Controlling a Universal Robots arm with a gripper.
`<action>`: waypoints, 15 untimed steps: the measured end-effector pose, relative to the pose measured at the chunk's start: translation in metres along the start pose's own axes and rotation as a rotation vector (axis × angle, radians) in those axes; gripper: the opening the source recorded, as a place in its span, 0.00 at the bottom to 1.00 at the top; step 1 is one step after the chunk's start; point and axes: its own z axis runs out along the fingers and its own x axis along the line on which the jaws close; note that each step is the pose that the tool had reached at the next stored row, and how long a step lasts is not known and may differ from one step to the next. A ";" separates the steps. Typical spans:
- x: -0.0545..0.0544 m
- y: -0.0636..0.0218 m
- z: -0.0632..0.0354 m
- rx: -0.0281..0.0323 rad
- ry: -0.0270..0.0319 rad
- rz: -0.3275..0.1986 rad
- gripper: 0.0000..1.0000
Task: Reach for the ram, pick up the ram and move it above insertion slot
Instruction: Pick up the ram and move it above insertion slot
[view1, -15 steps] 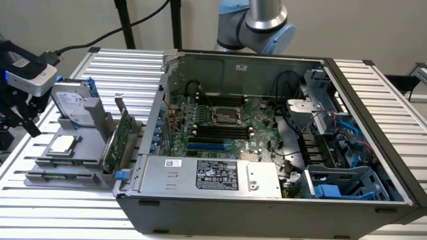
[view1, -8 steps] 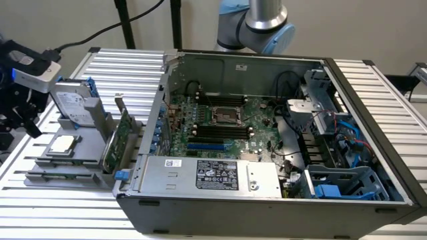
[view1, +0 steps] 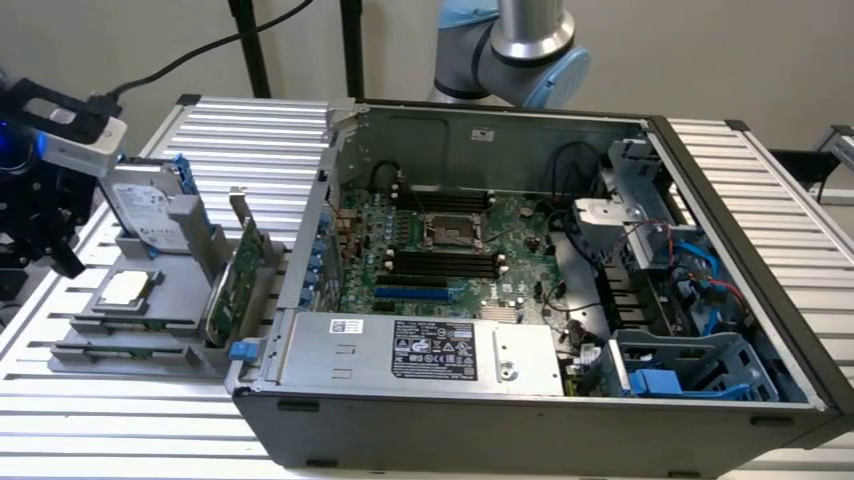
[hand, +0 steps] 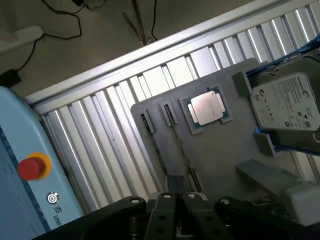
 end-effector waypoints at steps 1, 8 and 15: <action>0.000 0.0000 0.0003 0.0001 0.0007 -0.019 0.11; 0.000 -0.0001 0.0025 0.0003 0.0052 -0.146 0.11; 0.000 -0.0002 0.0048 0.0011 0.0096 -0.274 0.11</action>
